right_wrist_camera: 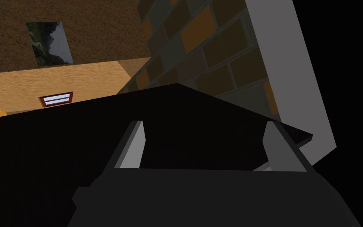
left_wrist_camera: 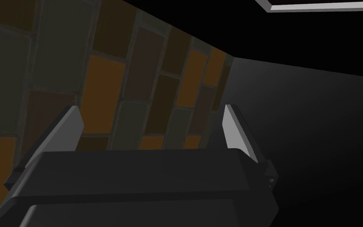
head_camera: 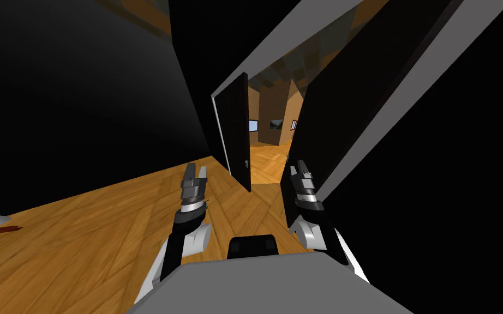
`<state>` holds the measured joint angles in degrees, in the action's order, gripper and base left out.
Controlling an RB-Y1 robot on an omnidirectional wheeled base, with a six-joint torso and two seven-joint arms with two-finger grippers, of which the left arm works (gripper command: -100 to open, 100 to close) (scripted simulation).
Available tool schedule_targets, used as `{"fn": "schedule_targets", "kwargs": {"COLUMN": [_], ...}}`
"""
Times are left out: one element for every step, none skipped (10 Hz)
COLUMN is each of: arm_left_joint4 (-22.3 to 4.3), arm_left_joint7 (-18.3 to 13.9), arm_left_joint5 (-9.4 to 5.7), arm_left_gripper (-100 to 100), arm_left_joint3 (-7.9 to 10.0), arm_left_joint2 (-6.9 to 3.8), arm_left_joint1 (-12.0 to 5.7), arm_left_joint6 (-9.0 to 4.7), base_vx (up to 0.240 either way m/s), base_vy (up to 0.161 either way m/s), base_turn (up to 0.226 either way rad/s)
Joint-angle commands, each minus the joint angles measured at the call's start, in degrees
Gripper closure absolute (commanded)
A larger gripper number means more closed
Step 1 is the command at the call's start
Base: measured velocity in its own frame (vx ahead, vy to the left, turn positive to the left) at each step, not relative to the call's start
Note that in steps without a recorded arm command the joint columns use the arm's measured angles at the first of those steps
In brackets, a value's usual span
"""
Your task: Push the door open
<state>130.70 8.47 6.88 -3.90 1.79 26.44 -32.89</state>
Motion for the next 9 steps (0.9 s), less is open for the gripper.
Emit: {"fn": "schedule_targets", "kwargs": {"arm_left_joint4": [-2.2, -3.1, -4.9, -6.2, -7.5, -8.8, -10.1, -11.8, -13.4], "arm_left_joint7": [-0.2, -0.3, -0.5, -0.6, -0.8, -0.9, -1.0, -1.2, -1.4], "arm_left_joint5": [-0.17, -0.24, -0.38, -0.48, -0.58, -0.69, -0.79, -0.92, -1.05], "arm_left_gripper": [-100, -100, -100, -100, -100, -100, -100, -100, -100], "arm_left_joint3": [0.04, 0.05, 0.08, 0.1, 0.13, 0.15, 0.17, 0.2, 0.23], "arm_left_joint2": [-0.56, -0.77, -1.17, -1.42, -1.66, -1.91, -2.15, -2.41, -2.66], "arm_left_joint1": [-0.83, -1.17, -1.84, -2.32, -2.8, -3.29, -3.81, -4.42, -5.03], "arm_left_joint6": [-0.28, -0.4, -0.63, -0.8, -0.96, -1.13, -1.31, -1.52, -1.73], "base_vx": [0.074, 0.077, 0.103, 0.108, 0.086, 0.069, 0.068, 0.082, 0.085], "base_vy": [-0.074, 0.059, 0.114, 0.107, 0.096, 0.07, 0.046, 0.064, 0.069], "base_turn": [-0.116, -0.128, -0.112, -0.101, -0.108, -0.096, -0.098, -0.122, -0.142]}}
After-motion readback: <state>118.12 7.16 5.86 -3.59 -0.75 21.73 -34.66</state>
